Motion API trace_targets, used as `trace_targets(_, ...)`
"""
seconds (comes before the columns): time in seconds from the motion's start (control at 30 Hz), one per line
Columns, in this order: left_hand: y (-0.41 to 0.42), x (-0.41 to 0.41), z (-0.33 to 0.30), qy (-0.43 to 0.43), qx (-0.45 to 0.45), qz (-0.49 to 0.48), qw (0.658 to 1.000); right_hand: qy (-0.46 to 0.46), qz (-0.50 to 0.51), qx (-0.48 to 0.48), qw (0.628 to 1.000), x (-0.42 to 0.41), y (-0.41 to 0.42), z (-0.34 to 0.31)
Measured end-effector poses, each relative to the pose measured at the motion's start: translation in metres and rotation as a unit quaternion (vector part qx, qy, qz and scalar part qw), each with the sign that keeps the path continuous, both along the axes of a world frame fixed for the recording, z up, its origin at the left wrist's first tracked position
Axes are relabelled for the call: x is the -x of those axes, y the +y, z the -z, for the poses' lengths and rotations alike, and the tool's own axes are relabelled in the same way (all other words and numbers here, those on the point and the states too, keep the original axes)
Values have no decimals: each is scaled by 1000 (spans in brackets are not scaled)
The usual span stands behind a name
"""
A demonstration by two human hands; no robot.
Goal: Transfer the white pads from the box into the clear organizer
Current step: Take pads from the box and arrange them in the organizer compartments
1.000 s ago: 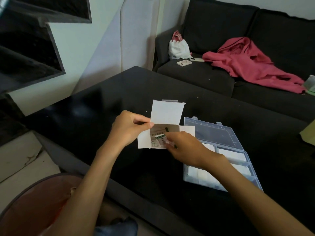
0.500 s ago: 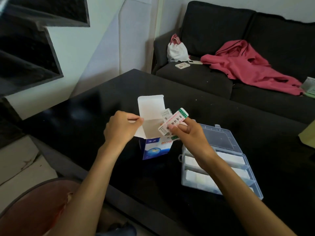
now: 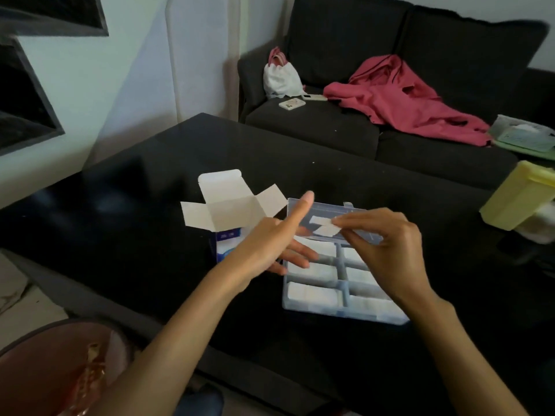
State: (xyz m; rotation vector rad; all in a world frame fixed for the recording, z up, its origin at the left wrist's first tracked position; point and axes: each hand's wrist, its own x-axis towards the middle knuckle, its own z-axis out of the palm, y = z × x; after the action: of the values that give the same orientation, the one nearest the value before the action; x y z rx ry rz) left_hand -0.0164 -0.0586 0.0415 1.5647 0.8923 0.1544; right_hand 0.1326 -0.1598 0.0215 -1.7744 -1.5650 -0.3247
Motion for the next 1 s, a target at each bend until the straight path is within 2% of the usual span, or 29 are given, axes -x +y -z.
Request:
trace_targets(0.07, -3, -9, 4, -5, 27, 28, 999, -74, 0, 26, 997, -5, -8, -3)
trace_targets(0.13, -6, -18, 9, -27, 17, 21, 999, -121, 0, 46, 992, -12, -16, -3)
trace_targets(0.27, -8, -27, 15, -63, 8, 7, 998, -124, -5, 64, 990, -21, -25, 2)
trace_targets(0.43, -14, -41, 23, -51, -17, 13, 998, -108, -1, 98, 989, -37, -30, 13)
trace_targets(0.5, -15, -44, 25, -41, -12, 20, 999, -56, 3, 148, 987, -42, -31, 17)
trace_targets(0.6, -14, -47, 28, -20, -7, 40, 999, 153, -32, 218, 963, -41, -35, 15)
trace_targets(0.7, -14, -52, 32, -14, 5, 54, 998, 327, -64, 205, 920, -42, -40, 15)
trace_targets(0.9, -18, -60, 34, -24, 5, 63, 998, 410, -52, 157, 897, -47, -44, 14)
trace_targets(1.0, -23, -65, 35, -27, -3, 65, 998, 355, -34, 155, 921, -52, -46, 17)
